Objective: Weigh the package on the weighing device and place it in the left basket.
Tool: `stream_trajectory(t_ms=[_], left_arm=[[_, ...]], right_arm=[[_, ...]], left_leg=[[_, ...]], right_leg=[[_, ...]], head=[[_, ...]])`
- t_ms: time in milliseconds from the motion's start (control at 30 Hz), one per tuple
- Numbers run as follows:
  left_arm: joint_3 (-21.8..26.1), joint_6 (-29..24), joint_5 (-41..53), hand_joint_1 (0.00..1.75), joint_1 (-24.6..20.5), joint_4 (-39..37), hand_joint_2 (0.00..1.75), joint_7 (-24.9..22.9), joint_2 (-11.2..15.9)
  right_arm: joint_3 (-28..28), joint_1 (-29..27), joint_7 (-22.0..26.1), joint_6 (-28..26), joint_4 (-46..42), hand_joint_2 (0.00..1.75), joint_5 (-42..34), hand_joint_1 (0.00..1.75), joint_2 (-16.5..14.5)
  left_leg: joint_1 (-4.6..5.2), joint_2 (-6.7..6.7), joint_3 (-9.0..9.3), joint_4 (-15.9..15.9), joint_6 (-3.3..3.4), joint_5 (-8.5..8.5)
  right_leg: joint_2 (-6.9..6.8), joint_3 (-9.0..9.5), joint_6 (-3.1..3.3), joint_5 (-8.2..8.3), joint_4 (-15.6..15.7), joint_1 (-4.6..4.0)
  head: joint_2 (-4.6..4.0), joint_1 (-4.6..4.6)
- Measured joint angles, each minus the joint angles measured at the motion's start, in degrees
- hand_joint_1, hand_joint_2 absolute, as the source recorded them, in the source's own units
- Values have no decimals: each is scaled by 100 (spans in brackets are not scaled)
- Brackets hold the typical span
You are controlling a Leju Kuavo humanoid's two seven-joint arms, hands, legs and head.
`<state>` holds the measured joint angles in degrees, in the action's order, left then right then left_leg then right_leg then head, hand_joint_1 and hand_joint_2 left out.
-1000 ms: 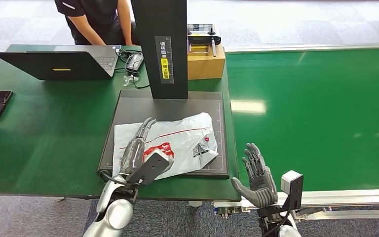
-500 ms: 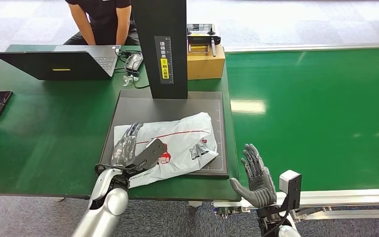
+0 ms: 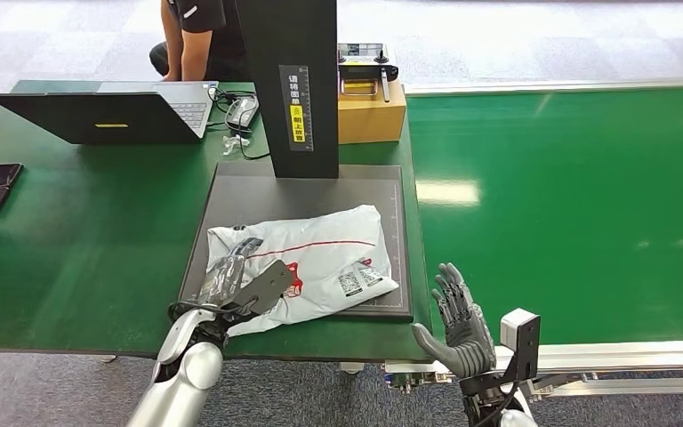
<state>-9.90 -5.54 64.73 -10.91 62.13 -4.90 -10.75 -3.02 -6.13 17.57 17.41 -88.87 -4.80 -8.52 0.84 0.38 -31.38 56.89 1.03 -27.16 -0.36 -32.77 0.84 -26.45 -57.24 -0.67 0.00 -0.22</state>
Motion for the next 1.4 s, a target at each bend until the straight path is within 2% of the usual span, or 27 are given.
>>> stream_trajectory(t_ms=[233,533,633,833,1000,1167,1400], left_arm=[[-11,-73,-44,175,44,27,175,82,0],[-37,-421,83,175,105,49,175,132,0],[-21,-759,-18,175,157,49,175,343,0],[69,-1965,-37,175,200,49,175,926,38],[235,-2696,382,175,89,49,175,984,143],[530,-2897,640,175,-145,47,175,886,306],[663,-2939,749,175,-218,46,175,841,370]], right_arm=[[54,-43,-2,-25,-2,175,-29,0,1],[90,-67,-2,-28,-2,175,-43,0,2],[88,-71,0,-27,-3,175,-52,0,2],[85,-86,67,0,-4,175,-96,0,3],[85,-72,156,8,19,175,-139,0,17],[85,-50,209,7,79,175,-147,0,70],[86,-26,239,1,139,175,-163,0,105]], left_leg=[[0,0,3,0,0,0],[0,1,5,0,0,0],[0,1,4,0,0,0],[-1,3,1,0,0,0],[-1,2,0,0,0,0],[-1,2,0,0,-1,1],[0,2,-4,0,-1,1]], right_leg=[[0,3,0,0,0,0],[1,3,0,0,0,-1],[2,2,0,0,0,-1],[3,0,0,0,0,-1],[2,-1,0,0,-1,-1],[2,-1,1,1,-1,-1],[2,-3,0,0,-2,-1]], head=[[0,0],[0,0],[0,0],[0,0],[0,0],[0,-1],[0,0]])
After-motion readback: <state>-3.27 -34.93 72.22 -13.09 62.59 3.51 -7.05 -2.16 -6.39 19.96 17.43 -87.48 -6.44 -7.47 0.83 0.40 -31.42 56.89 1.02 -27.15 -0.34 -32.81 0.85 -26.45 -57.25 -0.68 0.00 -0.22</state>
